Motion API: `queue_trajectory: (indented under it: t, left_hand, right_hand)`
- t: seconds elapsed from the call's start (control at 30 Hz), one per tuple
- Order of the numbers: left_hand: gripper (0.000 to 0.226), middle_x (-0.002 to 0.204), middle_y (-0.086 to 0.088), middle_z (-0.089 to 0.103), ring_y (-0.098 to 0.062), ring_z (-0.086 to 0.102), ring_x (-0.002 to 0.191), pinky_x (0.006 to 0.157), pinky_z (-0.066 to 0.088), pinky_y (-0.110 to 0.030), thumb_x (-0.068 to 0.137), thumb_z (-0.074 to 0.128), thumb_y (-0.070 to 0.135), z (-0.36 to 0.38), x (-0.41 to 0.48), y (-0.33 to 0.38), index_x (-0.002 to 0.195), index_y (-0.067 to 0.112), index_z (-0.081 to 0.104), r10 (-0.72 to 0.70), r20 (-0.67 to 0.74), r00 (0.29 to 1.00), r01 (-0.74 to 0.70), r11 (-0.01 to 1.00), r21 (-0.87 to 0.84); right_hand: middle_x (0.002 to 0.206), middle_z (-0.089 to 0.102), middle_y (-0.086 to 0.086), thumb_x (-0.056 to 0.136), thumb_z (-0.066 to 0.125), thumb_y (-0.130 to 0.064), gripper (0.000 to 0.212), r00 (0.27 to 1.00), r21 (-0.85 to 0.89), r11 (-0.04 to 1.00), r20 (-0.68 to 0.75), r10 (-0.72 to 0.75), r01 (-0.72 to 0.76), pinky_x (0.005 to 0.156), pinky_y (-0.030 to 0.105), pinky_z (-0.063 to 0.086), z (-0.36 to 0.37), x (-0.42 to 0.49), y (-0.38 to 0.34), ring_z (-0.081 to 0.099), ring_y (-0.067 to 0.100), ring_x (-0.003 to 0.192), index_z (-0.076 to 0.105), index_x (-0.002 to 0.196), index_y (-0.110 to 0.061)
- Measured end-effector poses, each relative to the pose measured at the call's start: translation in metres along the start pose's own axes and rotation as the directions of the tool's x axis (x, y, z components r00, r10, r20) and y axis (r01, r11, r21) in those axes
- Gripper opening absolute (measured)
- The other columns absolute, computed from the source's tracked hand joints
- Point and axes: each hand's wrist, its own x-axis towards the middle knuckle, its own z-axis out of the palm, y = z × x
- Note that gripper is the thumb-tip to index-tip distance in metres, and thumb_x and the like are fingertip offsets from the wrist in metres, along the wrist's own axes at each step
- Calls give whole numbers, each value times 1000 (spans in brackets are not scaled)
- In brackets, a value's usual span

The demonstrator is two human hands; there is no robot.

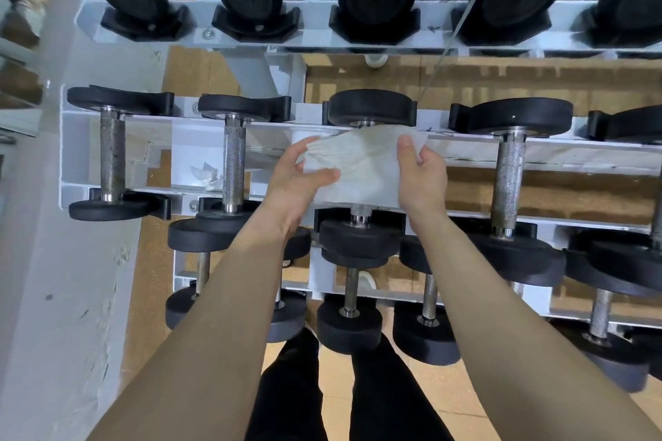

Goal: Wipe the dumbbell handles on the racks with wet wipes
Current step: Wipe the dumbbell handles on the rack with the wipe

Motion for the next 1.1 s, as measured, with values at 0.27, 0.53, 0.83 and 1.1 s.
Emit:
queue_trajectory:
  t: [0.27, 0.53, 0.83, 1.1]
  left_hand:
    - [31, 109, 1, 60, -19, 58, 101, 85, 44, -27, 85, 71, 12, 22, -25, 4, 111, 17, 56, 356, -455, 816, -116, 872, 475]
    - [52, 117, -4, 60, -24, 58, 114, 86, 40, -25, 92, 70, 40, 96, -3, 14, 130, 9, 52, 11, -202, 979, 69, 920, 386]
    - [48, 95, -5, 75, -25, 71, 87, 80, 56, -35, 75, 85, 42, 90, 34, 26, 108, 11, 68, -120, -83, 989, 130, 982, 137]
    - [36, 100, -10, 75, -20, 71, 82, 69, 56, -29, 85, 78, 35, 82, 20, 8, 105, 8, 65, -155, -11, 988, 154, 965, 212]
  right_hand:
    - [115, 58, 4, 100, 59, -30, 33, 989, -173, 985, -136, -50, 26, 91, 33, 47, 4, -6, 4, 57, 20, 105, 48, 128, -16]
    - [109, 55, -5, 100, 50, -11, 20, 968, 124, 992, -249, 6, 26, 77, 4, 39, 13, -60, 12, 54, 4, 97, 54, 117, -19]
    - [111, 55, -6, 96, 50, -16, 16, 964, -32, 998, -256, -66, 59, 82, 29, 45, 26, -64, 19, 53, 10, 97, 54, 109, -24]
    - [109, 53, -6, 98, 48, -19, 10, 966, -89, 995, -249, -66, 45, 75, 26, 39, 25, -63, 17, 51, 9, 93, 51, 105, -25]
